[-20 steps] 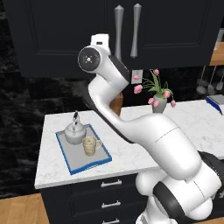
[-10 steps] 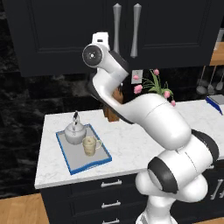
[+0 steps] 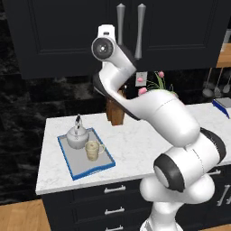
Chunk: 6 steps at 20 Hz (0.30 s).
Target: Pick the kettle from the counter and place it on the tray. Then pick the mug from the cabinet and place it on the tray. Then close the cabinet doors.
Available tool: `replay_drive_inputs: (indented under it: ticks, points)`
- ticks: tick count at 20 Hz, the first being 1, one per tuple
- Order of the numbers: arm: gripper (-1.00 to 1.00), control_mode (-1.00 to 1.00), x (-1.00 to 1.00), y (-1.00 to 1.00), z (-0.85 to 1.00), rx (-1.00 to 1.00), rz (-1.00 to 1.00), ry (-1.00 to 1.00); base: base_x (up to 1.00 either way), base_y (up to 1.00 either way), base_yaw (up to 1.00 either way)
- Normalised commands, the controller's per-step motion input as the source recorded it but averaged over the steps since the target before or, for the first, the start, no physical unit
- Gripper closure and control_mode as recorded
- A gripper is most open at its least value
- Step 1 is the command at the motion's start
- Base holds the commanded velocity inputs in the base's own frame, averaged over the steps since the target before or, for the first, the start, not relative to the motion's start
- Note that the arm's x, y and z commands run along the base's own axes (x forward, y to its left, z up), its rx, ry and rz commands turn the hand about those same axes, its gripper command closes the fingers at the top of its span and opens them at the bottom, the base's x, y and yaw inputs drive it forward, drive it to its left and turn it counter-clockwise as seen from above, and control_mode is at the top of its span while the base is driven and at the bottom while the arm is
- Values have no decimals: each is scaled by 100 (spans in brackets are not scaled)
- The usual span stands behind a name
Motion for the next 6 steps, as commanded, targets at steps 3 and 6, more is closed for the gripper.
replay_drive_inputs:
  ticks: [3, 6]
  points:
    - [-100, -100, 23, 0, -13, 0, 10, 0, 0, 0, 0]
    - [-100, -100, 16, 0, -15, 0, 13, 0, 0, 0, 0]
